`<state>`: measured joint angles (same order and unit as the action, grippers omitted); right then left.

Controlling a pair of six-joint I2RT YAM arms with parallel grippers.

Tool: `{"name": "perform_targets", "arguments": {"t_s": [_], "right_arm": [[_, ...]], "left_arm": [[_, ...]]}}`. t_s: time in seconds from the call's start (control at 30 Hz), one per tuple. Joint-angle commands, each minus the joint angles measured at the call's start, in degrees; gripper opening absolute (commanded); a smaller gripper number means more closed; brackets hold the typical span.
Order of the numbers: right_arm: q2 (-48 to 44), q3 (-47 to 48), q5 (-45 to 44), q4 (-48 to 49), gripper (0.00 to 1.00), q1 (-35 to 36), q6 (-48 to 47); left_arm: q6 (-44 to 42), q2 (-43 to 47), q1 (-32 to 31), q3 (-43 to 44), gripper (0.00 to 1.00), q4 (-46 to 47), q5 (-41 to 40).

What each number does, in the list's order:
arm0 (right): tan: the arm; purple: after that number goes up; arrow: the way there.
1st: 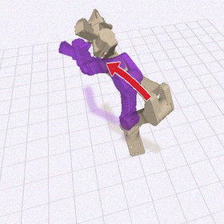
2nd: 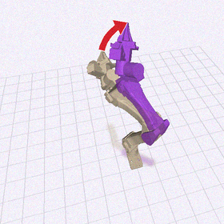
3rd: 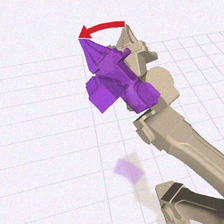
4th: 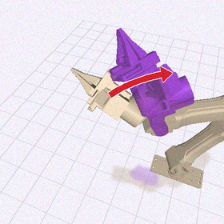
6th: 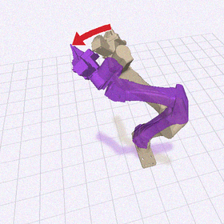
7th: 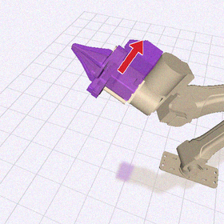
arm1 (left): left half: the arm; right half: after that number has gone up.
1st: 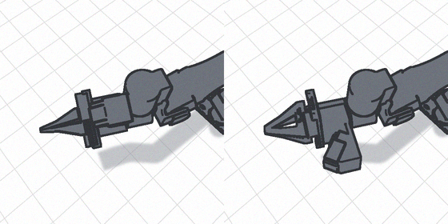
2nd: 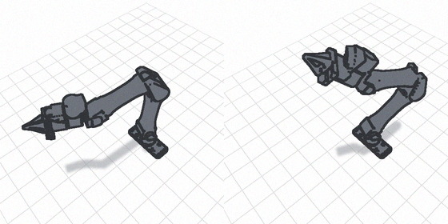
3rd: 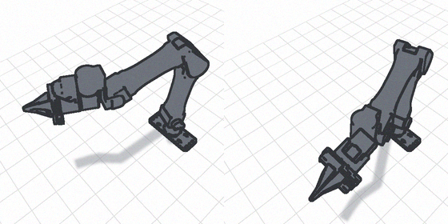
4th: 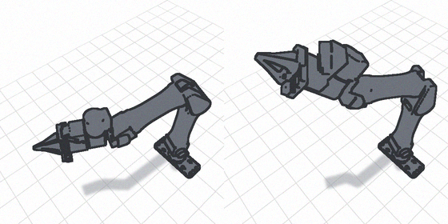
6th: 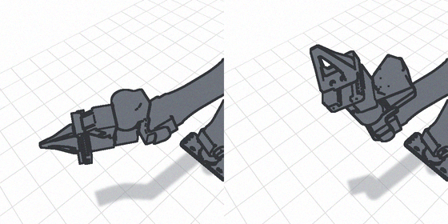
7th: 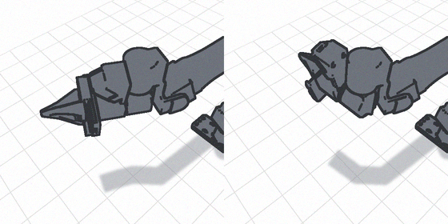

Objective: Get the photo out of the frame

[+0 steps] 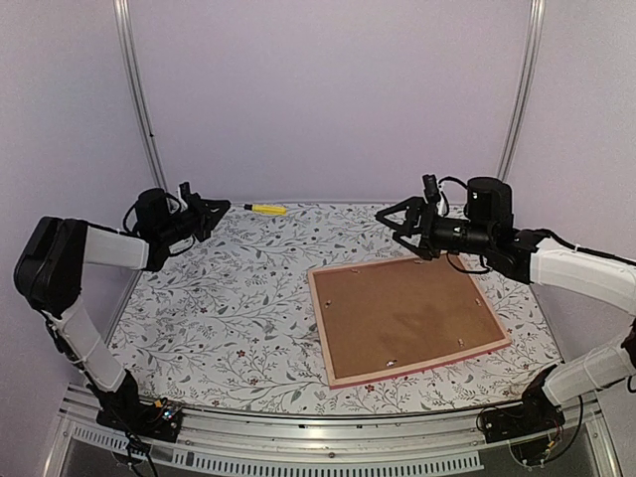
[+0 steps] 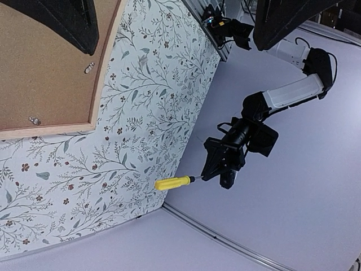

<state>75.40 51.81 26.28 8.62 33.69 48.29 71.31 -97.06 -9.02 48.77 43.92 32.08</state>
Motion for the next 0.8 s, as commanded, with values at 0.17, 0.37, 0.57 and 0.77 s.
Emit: {"name": "perform_targets", "arguments": {"t_s": [0.17, 0.37, 0.57, 0.77], "right_arm": [[-7.48, 2.51, -8.41, -7.21, 0.99, -0.18, -8.08], [-9.59, 3.23, -10.41, -10.27, 0.99, -0.18, -10.21], [-10.26, 3.29, -10.15, -10.34, 0.99, -0.21, -10.25], [-10.61, 3.34, -9.85, -10.47, 0.99, -0.21, -10.29]], "left_arm": [[-4.07, -12.32, 9.95, 5.24, 0.0, -1.07, 7.69], [-2.22, -19.86, 12.11, 10.65, 0.0, -2.04, 12.3], [-10.97, -22.92, 12.57, 17.16, 0.0, -17.36, 10.13], [-15.12, -27.9, 13.69, 23.1, 0.0, -25.71, 11.85]]}}
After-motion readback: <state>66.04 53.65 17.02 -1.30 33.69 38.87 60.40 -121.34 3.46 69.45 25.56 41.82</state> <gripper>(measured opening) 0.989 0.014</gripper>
